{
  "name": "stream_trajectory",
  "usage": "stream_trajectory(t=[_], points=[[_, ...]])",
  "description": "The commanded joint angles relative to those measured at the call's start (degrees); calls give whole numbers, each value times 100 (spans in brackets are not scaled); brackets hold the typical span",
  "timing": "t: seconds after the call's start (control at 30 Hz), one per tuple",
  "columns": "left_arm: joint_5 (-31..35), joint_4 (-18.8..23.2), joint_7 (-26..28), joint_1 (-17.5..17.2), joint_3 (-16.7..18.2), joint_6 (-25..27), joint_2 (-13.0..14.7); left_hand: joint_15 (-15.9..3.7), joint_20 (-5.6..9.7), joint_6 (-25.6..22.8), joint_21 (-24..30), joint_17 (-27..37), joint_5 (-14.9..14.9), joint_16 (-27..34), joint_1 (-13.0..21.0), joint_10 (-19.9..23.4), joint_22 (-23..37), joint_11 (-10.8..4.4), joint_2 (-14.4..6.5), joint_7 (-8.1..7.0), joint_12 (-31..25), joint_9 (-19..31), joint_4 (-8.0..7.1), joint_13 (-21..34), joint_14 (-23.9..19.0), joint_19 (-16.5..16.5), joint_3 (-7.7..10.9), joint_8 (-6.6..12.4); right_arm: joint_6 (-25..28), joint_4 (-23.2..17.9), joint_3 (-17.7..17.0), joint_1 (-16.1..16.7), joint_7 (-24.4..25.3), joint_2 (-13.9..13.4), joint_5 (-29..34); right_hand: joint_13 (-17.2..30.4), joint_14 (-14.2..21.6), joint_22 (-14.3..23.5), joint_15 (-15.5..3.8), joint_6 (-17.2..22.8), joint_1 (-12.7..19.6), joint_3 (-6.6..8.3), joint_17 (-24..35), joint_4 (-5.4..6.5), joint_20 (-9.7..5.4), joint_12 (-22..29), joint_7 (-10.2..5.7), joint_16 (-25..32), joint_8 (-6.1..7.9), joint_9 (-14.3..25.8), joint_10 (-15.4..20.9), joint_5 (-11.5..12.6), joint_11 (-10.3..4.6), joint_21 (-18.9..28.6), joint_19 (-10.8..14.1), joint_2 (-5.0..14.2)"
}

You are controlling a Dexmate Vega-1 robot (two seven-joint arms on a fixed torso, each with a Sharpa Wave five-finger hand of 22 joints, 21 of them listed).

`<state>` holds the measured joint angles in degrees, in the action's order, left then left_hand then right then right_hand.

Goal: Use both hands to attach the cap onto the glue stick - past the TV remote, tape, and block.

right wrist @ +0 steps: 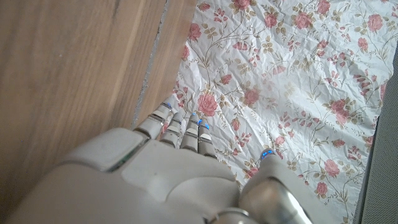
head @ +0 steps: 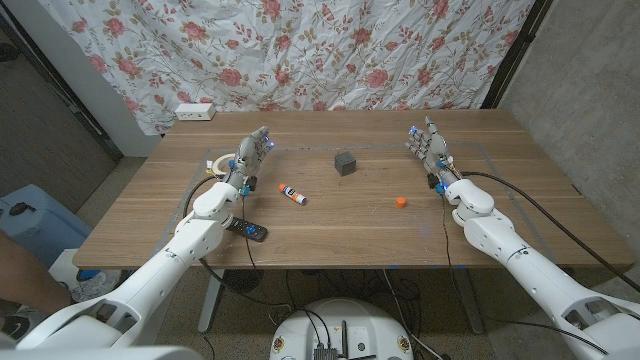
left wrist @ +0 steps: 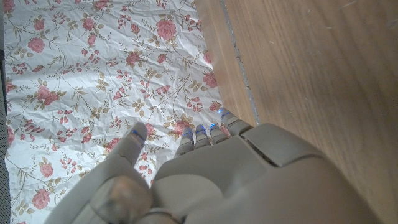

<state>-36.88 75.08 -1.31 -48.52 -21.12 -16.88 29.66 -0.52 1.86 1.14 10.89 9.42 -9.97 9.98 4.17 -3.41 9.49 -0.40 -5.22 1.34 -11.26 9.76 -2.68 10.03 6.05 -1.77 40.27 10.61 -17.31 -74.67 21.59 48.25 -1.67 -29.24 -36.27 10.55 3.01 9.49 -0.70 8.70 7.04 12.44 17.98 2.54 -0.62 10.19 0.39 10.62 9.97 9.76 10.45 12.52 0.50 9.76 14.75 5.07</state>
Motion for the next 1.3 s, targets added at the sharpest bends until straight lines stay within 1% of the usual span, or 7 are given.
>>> stream_trajectory(t=[0.03,0.17,0.3,0.5,0.8,1.13,1.3], points=[[175,174,78,-85,11,-75,131,4,45,-26,32,34,-40,60,-24,18,28,-19,-343,10,-39,31,-29,18,-13,-39,33,27,-86,-129,63,78,124,3,158,25,24,10,-13,38,33,49,18,-7,-28,32,20,39,37,24,23,42,3,30,11,-14],[278,325,70,-97,-12,34,292,-50,32,-155,42,29,-49,64,-51,150,29,-85,-329,-39,-75,32,-20,18,-86,-85,28,61,-84,-154,78,86,151,14,179,23,18,10,-17,41,37,56,8,-11,-34,33,21,39,41,24,19,46,2,32,0,-6],[304,372,30,-101,-22,95,372,-108,32,-408,57,5,-47,68,-25,370,28,-148,-245,-60,-116,30,125,17,-253,-181,-1,103,-116,-132,100,72,217,57,237,21,13,9,-25,74,44,66,-5,-18,-38,36,-6,40,56,23,14,51,1,37,-8,3],[364,441,21,-158,-3,102,496,-141,10,-652,73,2,-52,79,46,604,27,-205,-294,-53,-149,30,274,15,-455,-309,22,129,-214,-33,136,25,278,135,330,17,14,8,-25,163,61,81,-37,-39,-40,51,-106,46,89,23,32,57,9,50,-18,7],[707,721,-63,-210,21,176,998,-224,25,-854,68,-1,-42,67,152,824,26,-279,-356,-118,-163,29,441,14,-616,-400,71,128,-330,93,146,-67,318,211,402,14,-3,7,-48,183,89,92,-69,-73,-48,59,-122,42,90,22,41,59,-4,55,-31,-7],[1261,1004,75,-173,-39,248,1331,-290,77,-969,64,-2,-29,56,239,938,22,-339,-353,-165,-155,29,589,13,-700,-465,90,117,-256,-96,131,-24,441,147,465,12,-23,6,-60,194,115,109,-100,-102,-54,58,-120,39,87,22,29,60,-3,59,-46,-7],[1514,1124,211,-204,-68,244,1400,-366,103,-1151,78,0,-22,66,346,1102,19,-365,-388,-215,-166,31,737,11,-829,-587,123,132,-296,-217,92,79,518,108,484,11,-31,6,-58,211,129,123,-115,-115,-61,58,-124,39,91,22,25,61,-4,61,-52,4]])
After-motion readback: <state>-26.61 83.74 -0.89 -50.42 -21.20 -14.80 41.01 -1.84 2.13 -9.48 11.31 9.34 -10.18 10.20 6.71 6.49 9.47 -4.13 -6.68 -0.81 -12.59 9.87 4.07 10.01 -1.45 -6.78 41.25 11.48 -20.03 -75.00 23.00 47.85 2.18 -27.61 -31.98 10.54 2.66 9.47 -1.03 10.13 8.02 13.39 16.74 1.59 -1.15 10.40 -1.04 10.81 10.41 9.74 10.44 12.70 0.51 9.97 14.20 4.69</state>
